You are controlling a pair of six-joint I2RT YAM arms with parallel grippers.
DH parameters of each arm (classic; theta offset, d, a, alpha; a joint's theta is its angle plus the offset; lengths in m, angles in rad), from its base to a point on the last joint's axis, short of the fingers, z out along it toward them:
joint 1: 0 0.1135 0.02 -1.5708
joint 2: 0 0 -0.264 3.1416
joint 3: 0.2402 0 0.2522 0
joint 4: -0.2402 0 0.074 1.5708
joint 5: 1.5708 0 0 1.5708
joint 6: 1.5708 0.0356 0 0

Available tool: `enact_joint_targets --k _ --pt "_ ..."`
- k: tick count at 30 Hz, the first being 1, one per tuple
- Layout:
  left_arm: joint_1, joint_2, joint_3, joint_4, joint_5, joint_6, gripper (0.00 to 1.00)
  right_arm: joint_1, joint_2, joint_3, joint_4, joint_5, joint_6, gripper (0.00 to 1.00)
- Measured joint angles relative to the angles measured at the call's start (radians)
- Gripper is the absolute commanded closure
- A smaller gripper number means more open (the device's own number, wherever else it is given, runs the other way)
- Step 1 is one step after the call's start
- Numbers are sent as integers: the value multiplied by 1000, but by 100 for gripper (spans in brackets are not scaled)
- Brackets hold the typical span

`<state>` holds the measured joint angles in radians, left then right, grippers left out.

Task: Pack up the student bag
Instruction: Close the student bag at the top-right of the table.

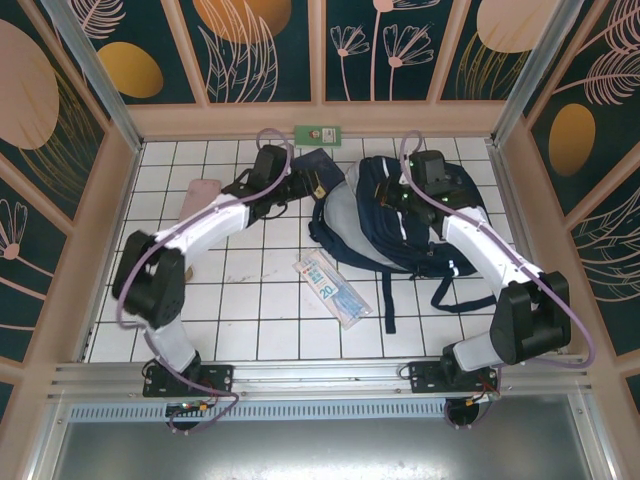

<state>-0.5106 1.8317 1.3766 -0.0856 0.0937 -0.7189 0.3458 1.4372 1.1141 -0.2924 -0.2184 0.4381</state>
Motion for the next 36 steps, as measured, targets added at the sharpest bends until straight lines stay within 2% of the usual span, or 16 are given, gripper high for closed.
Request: enact_joint_targets --k 3,11,13,16,18,22,29,36 --pt "33 135 97 9 33 -21 65 45 2 -5 -28 50 -19 98" --pt "67 454 401 26 131 -77 66 100 2 -37 -52 110 -29 94" --pt "66 517 468 26 146 -92 68 101 2 -37 -51 116 -27 85" --pt "66 584 528 12 154 -109 73 101 1 -37 -51 121 -27 80" --pt "66 605 533 -2 152 -117 78 101 2 -37 -53 122 -23 69" --pt "78 605 467 5 135 -125 82 101 2 -33 -58 138 -22 60" --pt "151 393 128 65 70 -124 84 101 19 48 -70 143 -25 58" --pt "232 192 -164 102 11 -91 82 122 109 141 -54 127 -25 58"
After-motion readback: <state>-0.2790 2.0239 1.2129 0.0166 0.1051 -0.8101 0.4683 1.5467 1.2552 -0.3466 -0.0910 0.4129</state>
